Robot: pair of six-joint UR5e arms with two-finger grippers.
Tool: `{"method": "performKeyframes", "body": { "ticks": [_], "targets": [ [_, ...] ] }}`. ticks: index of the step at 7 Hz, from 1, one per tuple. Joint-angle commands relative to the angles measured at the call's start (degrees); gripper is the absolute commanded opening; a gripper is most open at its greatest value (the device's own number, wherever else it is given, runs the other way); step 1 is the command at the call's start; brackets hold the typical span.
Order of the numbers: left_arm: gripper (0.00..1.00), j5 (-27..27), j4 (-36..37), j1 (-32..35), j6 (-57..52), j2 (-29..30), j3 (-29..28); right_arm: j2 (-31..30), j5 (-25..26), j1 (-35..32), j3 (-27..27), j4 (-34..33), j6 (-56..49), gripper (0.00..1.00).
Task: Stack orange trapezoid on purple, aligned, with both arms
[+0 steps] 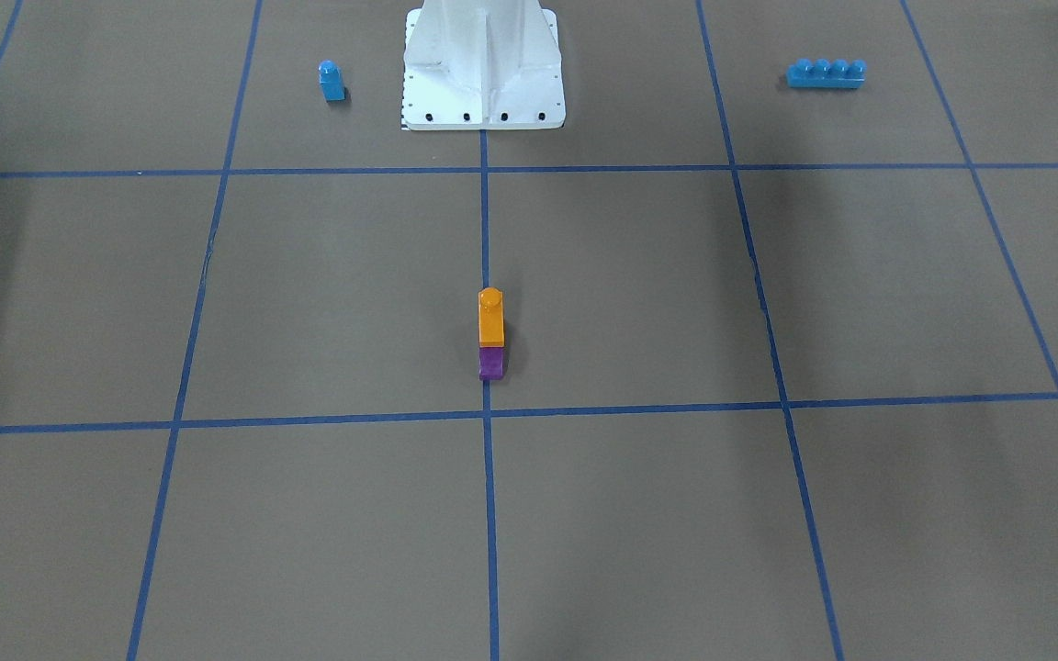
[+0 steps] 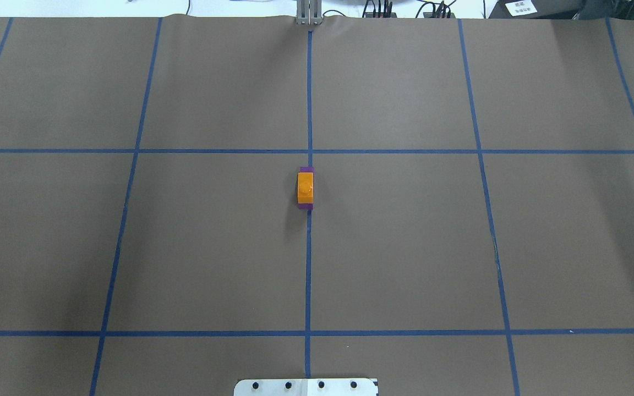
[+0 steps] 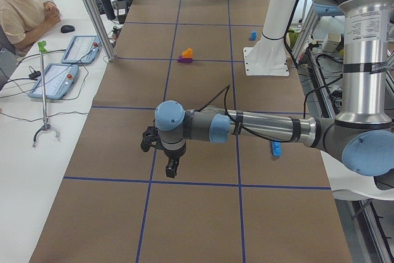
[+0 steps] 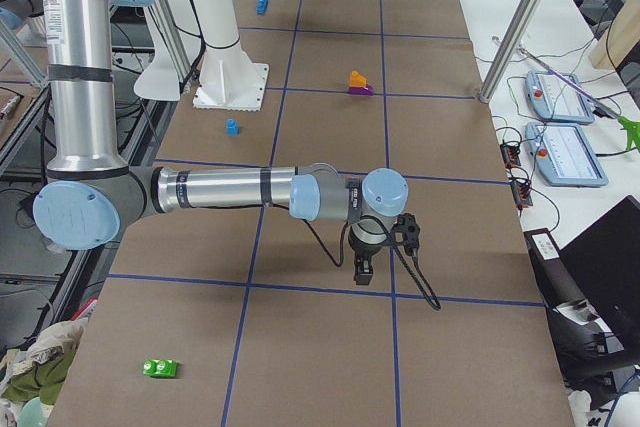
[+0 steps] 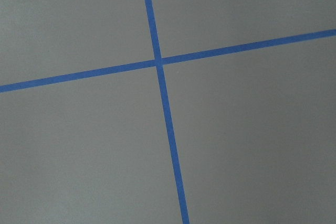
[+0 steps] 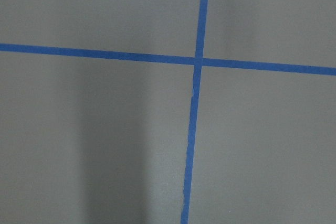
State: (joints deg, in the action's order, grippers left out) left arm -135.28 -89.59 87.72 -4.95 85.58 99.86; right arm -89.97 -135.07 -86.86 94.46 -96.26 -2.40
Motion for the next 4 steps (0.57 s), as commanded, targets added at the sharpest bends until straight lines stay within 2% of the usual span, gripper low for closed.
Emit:
{"method": "performKeyframes", "body": {
  "ticks": [1,4],
  "targets": [
    [1.0,0.4,-0.2,0.0,-0.2,-0.1,0.2,0.1,0.1,-0.1,0.2,0.0,0.0,1.0],
    [1.0,0.3,-0.2,-0.1,0.2,0.3,-0.2,-0.8,0.5,-0.1,0.9,0.0,0.0,1.0]
  ]
}}
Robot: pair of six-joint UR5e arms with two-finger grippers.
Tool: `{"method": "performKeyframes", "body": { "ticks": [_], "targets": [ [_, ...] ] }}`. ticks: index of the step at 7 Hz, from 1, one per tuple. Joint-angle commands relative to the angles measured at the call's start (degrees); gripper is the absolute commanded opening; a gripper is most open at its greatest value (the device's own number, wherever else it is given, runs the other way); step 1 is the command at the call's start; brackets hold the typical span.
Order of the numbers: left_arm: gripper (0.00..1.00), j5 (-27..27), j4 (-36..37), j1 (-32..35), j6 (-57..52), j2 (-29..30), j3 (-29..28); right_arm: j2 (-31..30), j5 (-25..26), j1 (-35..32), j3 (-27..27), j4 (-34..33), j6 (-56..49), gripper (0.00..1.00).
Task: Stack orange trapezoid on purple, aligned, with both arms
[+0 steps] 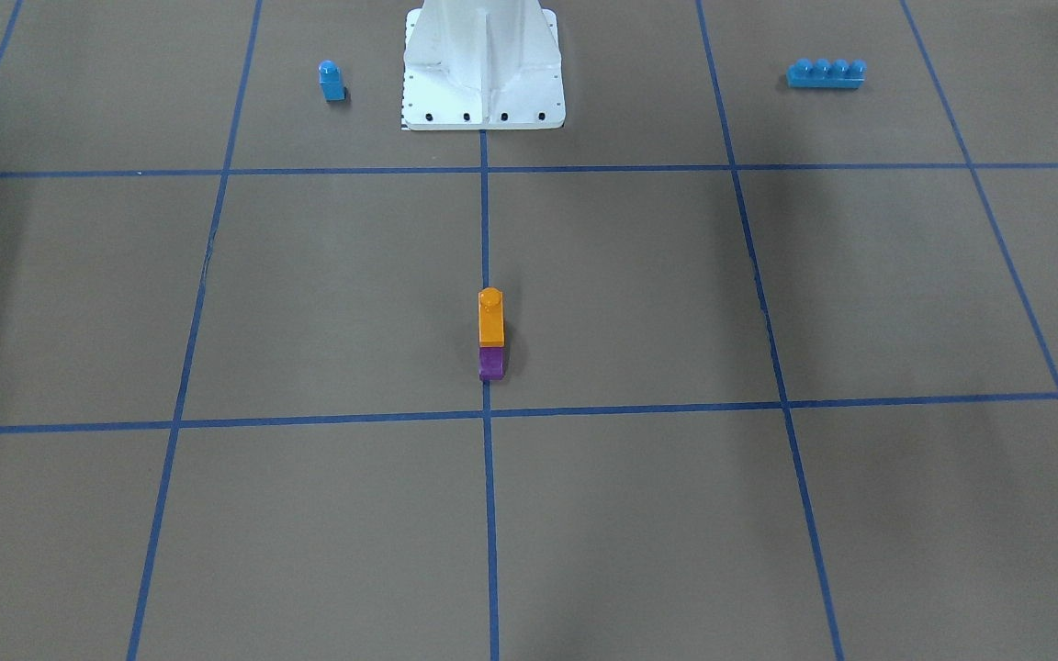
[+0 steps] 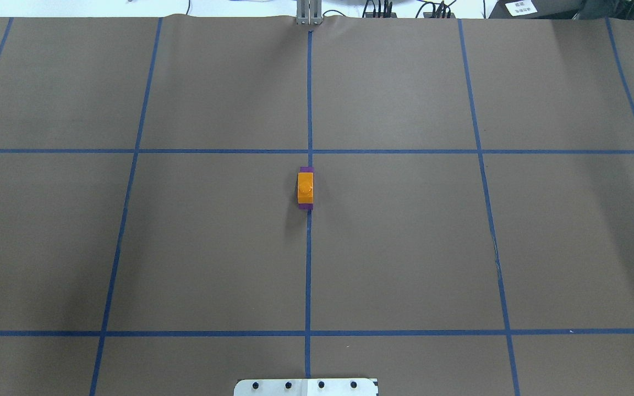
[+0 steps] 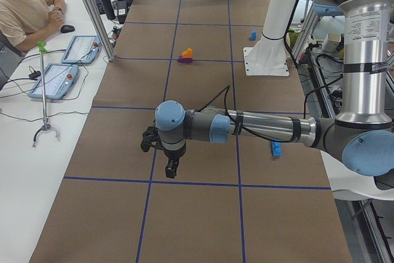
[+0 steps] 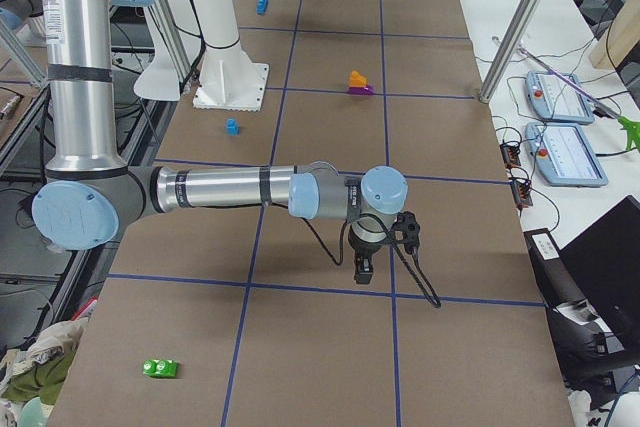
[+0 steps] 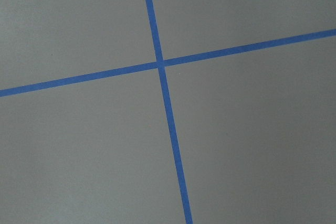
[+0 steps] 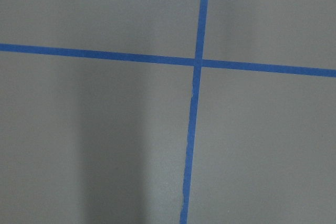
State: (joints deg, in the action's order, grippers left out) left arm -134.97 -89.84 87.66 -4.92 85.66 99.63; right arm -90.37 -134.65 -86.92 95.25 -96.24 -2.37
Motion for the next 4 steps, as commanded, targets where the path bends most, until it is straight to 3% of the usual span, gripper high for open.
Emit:
{"method": "performKeyframes", "body": {
  "ticks": [1,4],
  "targets": [
    [1.0,0.0,0.0,0.0,0.2,0.2,0.1,-0.5,0.2,0.0,0.1,0.0,0.0,1.0],
    [1.0,-0.2,0.0,0.1,0.1,0.1,0.7,-0.6,0.2,0.0,-0.1,0.0,0.0,1.0]
  ]
}}
